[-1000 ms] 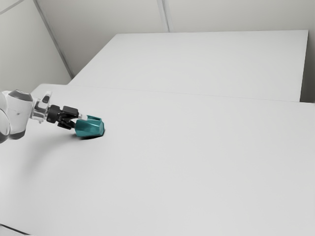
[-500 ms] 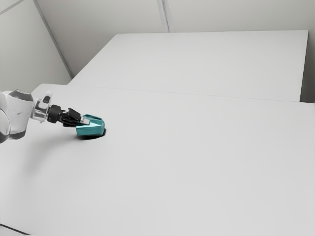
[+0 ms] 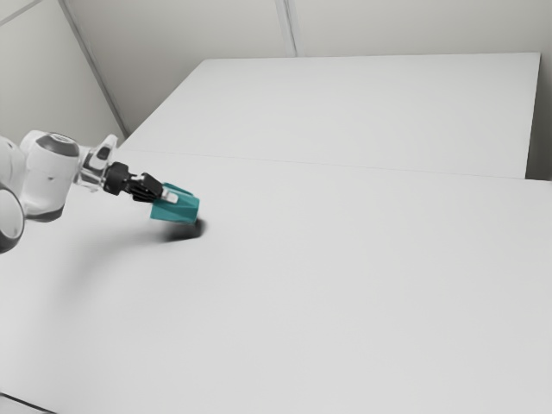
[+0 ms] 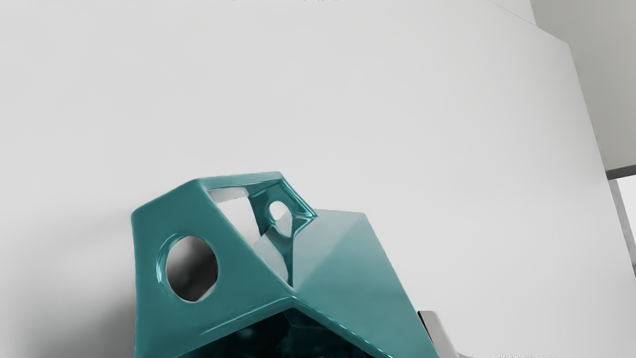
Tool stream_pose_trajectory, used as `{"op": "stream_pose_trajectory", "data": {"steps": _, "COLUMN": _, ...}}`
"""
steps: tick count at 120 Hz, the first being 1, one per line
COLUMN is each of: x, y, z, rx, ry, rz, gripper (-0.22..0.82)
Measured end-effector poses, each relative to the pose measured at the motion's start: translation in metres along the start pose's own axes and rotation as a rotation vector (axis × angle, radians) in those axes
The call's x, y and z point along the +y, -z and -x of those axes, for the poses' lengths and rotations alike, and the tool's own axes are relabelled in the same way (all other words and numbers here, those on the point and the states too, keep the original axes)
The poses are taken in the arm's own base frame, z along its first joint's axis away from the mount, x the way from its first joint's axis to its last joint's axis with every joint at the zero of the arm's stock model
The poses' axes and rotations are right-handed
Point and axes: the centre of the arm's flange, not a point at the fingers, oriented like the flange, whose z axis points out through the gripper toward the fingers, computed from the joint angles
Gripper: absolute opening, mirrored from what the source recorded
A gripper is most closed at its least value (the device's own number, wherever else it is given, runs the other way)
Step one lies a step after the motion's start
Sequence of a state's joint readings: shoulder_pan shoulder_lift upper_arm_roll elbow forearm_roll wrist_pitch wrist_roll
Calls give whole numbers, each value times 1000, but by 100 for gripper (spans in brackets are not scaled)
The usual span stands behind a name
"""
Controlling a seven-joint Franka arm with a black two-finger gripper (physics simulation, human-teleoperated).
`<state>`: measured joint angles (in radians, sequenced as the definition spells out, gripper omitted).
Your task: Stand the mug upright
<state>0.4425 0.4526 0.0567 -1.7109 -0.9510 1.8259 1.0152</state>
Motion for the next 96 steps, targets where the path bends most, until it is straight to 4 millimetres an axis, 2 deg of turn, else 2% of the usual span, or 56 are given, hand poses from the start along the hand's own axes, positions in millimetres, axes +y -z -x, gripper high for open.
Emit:
{"op": "stream_pose_trajectory", "data": {"steps": 33, "x": 70, "y": 11, "z": -23, "rx": -140, "ry": -148, "rz": -155, "gripper": -18}}
{"op": "stream_pose_trajectory", "data": {"steps": 67, "x": 132, "y": -12, "z": -26, "rx": -311, "ry": -243, "rz": -353, "gripper": -18}}
{"op": "stream_pose_trajectory", "data": {"steps": 96, "x": 168, "y": -35, "z": -21, "rx": -388, "ry": -273, "rz": -503, "gripper": -18}}
